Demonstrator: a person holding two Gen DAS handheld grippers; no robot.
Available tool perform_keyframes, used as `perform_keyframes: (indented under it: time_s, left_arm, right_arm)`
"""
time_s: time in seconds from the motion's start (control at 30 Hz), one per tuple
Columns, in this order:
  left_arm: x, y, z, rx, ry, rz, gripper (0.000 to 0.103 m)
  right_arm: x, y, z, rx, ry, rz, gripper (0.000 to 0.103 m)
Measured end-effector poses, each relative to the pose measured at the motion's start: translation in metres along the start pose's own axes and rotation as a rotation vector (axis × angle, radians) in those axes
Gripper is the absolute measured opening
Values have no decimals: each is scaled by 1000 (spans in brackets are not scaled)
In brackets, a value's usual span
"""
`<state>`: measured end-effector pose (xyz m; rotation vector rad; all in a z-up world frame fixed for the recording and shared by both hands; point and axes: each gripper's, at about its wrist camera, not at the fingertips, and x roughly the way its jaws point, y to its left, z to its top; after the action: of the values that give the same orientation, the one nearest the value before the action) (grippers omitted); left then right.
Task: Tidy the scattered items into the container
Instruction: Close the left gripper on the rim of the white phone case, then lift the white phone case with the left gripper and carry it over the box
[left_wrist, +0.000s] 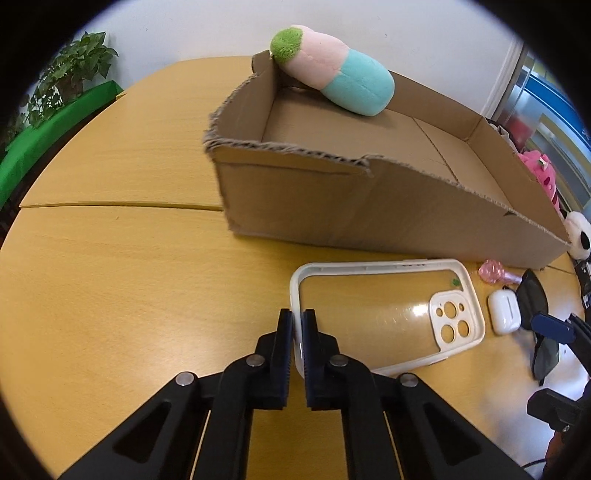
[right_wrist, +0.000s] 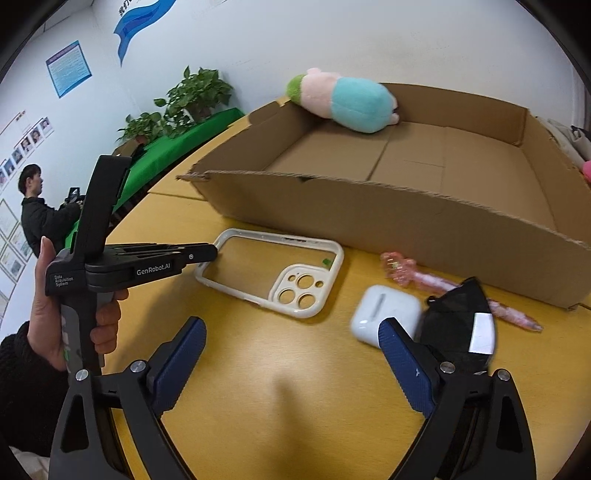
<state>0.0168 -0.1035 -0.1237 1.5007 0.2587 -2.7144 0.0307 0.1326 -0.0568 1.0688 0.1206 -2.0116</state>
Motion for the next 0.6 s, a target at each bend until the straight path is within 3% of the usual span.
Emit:
perform_keyframes:
  time_s: [0.1,0.2,0.27,0.43,0.6]
  left_arm:
    - [-5,6,-4,26,-3,-15,5]
    - [-8,10,-8,42,-7,-32,5]
    - [-9,13,-10,40,-6,-40,5]
    - [-12,14,-12,47,-11,-28,5]
    - [-14,10,-11,40,3,-7,4]
  right_arm:
    - [14,4,0,20,29,19,90]
    - [31,7,5,29,49,11,74]
    - [40,7,7,30,67,7,51]
    - [51,4,9,3,84,-58,19]
    - [50,4,8,-1,89,-67,16]
